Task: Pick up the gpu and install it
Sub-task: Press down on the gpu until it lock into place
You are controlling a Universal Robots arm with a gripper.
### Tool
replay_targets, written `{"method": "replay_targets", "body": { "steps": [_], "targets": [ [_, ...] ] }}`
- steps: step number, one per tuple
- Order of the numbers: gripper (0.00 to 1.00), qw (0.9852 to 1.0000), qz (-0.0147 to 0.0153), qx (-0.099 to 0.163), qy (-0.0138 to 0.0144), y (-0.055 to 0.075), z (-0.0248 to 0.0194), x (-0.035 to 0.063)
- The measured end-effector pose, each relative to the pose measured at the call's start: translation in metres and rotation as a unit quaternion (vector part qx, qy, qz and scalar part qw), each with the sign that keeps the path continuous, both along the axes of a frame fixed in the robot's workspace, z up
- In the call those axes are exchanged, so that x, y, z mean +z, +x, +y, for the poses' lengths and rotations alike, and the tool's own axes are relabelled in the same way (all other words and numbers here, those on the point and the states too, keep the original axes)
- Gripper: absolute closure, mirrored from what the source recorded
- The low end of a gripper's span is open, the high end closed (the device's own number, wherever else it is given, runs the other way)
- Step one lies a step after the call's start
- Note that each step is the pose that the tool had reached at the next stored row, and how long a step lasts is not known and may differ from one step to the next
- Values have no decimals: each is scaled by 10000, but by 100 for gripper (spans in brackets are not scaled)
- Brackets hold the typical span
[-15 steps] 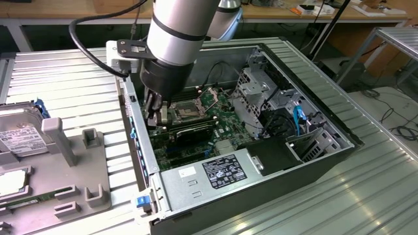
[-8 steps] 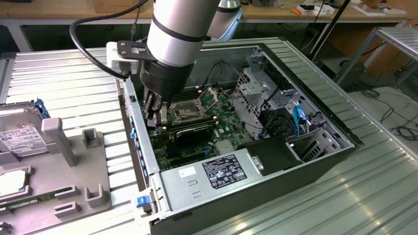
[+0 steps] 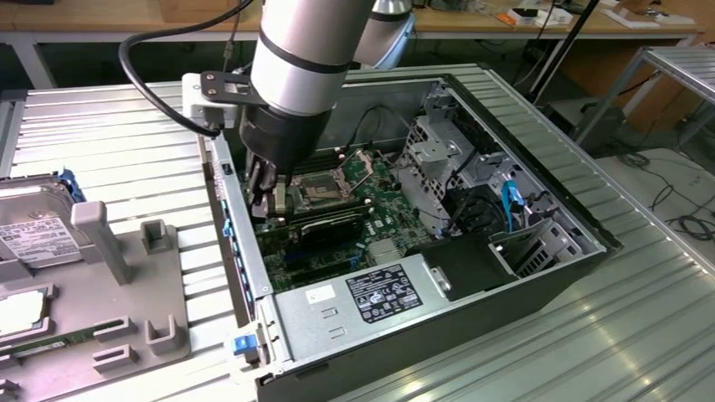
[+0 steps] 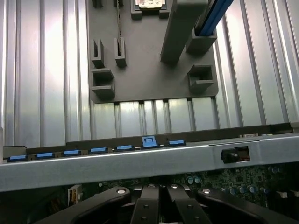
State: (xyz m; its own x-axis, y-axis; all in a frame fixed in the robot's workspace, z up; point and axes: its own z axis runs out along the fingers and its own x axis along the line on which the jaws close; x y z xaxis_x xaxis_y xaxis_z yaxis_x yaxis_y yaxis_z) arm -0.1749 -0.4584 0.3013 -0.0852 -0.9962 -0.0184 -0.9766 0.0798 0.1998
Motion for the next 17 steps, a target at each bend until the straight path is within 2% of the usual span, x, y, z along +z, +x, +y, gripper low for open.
{"method": "replay_targets", "body": {
  "steps": [3,7,9,10,12,13,14,16,17],
  "targets": [
    [89,10000,-27,0,0,-1,-8,-14],
    [89,10000,-32,0,-8,-1,-24,-12],
    [89,10000,-78,0,-2,-1,-39,-38],
    [89,10000,-79,0,-2,4,-39,-38],
    [89,10000,-72,2,1,30,-40,-39],
    [89,10000,-67,2,25,42,-37,-48],
    [89,10000,-33,0,10,47,-37,-19],
    [89,10000,-1,0,-1,75,-36,5],
    [89,10000,-2,1,5,98,-37,-1]
  ]
}}
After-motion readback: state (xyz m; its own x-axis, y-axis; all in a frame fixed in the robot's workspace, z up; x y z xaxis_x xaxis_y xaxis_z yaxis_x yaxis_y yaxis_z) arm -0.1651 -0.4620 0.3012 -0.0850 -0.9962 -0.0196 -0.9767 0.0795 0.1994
